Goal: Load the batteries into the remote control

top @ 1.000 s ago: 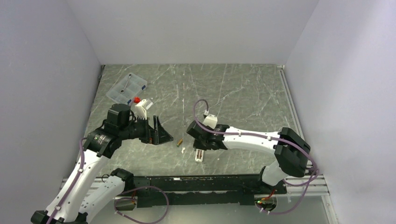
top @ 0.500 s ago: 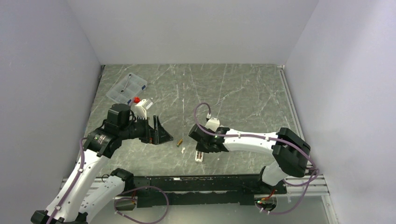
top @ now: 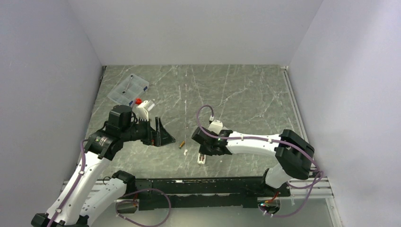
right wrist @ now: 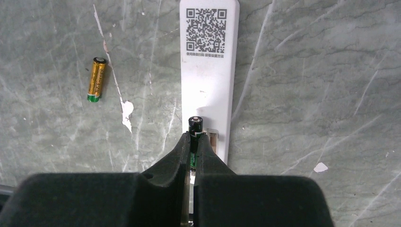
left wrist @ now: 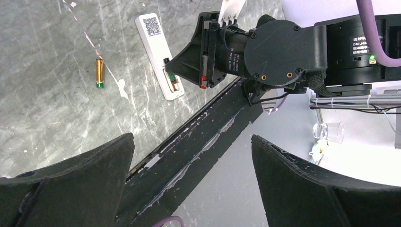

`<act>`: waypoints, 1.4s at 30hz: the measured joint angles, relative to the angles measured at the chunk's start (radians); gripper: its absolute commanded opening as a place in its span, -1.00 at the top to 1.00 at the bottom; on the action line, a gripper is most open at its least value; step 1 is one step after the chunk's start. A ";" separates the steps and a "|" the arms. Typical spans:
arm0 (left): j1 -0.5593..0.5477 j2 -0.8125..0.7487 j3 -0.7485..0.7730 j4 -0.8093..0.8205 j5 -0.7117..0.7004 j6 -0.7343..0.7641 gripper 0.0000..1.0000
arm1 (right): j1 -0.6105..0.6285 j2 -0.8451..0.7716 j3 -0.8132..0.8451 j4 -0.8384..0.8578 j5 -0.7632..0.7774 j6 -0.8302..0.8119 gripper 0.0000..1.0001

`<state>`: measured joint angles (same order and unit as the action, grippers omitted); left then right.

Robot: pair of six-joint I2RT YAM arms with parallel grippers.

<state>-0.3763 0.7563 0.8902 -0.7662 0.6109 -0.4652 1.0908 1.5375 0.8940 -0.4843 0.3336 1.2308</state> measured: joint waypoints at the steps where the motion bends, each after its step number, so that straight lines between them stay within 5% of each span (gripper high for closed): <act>1: 0.000 0.000 0.000 0.000 0.000 0.000 -0.99 | 0.000 0.000 -0.003 0.001 0.000 0.000 1.00; 42: 0.000 0.000 0.000 0.002 0.001 0.000 -1.00 | 0.012 0.020 -0.006 0.023 0.006 0.000 0.84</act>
<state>-0.3763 0.7563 0.8902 -0.7639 0.6117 -0.4648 1.1027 1.5578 0.8883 -0.4610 0.3401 1.2304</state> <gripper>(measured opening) 0.994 0.077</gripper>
